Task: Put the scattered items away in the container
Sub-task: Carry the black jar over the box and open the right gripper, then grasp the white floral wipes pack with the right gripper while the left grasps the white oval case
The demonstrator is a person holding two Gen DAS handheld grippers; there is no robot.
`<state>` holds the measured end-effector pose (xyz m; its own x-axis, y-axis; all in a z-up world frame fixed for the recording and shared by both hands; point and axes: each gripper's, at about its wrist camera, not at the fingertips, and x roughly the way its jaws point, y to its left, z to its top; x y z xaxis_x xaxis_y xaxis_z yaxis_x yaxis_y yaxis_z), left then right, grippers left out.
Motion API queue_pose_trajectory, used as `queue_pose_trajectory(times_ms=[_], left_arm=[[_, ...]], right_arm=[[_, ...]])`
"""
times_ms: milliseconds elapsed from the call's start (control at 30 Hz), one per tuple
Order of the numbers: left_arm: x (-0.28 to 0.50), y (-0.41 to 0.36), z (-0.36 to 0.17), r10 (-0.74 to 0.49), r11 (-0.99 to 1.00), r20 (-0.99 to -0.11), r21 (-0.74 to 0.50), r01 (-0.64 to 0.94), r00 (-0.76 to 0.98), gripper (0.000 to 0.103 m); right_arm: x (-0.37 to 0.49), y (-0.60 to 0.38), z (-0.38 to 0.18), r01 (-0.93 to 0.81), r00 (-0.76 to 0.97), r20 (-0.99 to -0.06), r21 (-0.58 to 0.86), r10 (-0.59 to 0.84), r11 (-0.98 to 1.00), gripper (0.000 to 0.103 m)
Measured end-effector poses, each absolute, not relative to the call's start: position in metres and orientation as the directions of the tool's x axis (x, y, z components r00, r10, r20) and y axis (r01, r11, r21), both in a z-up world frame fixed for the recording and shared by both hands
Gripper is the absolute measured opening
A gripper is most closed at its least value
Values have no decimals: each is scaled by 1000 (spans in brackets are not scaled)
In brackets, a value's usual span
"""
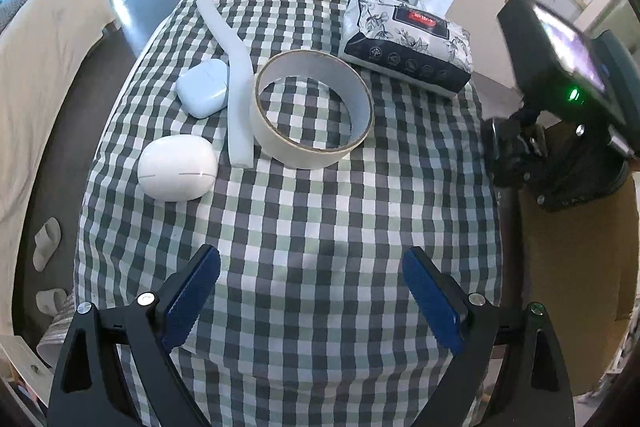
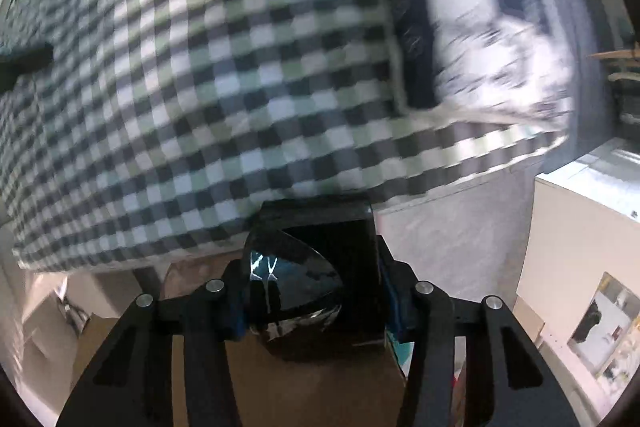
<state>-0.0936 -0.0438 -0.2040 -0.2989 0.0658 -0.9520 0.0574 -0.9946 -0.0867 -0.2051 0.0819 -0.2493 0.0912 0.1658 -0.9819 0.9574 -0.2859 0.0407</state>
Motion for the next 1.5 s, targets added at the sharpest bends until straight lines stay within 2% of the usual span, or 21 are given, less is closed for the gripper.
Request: queue_pose_trajectory(times_ms=[167,333,433,567,633,833,867,900,933,1067,1167,1267,1333,1433,1500], left_arm=[[-98,-43,-187,67,-995,-945,-85,43,-319,95],[-104,-35,-152,76,-997,-934,-81,-1,-350,95],[-107,-24,-127,87,-996,-924,-78,-41,-373,95],[-106,-6,-110,97,-993,-915,-61,-105,-392,95],[-101,4,-111,96,-991,-913,-48,-129,-396,95],[-84,20,-135,55,-992,-928,-10,-123,-368,95],[-80,21,-141,46,-993,-933,-3,-119,-357,95],[-77,22,-145,39,-993,-937,1,-114,-347,95],[-74,21,-148,32,-994,-940,5,-108,-341,95],[-64,15,-152,-1,-996,-946,30,-84,-324,95],[-60,6,-147,-6,-997,-945,31,-71,-326,95],[-59,-6,-140,-8,-998,-942,30,-59,-335,95],[-59,-16,-137,1,-999,-941,15,-45,-339,95],[-66,-31,-136,17,-999,-942,-5,-38,-335,95],[-75,-41,-136,14,-1000,-939,-5,-28,-344,95]], right_arm=[[-208,83,-201,935,88,-994,63,58,-350,48],[-194,103,-121,901,61,-995,87,-74,-425,48],[-181,133,-71,851,31,-990,97,-135,-516,48],[-152,201,-45,717,1,-989,102,-145,-690,48],[-137,245,-49,621,15,-991,115,-136,-776,48],[-95,324,-134,328,101,-985,164,-138,-930,49],[-89,330,-147,272,100,-983,178,-156,-946,57],[-85,334,-160,216,97,-982,178,-161,-960,75],[-81,339,-170,167,89,-985,160,-146,-973,80],[-76,348,-171,79,72,-987,146,-140,-986,80],[-88,346,-128,151,39,-986,164,-159,-975,80],[-114,320,-75,332,1,-986,160,-169,-929,80],[-136,286,-46,484,-5,-985,148,-171,-863,86],[-168,217,-26,676,-29,-993,67,-117,-734,88],[-185,173,-27,744,-50,-994,27,-96,-667,88]])
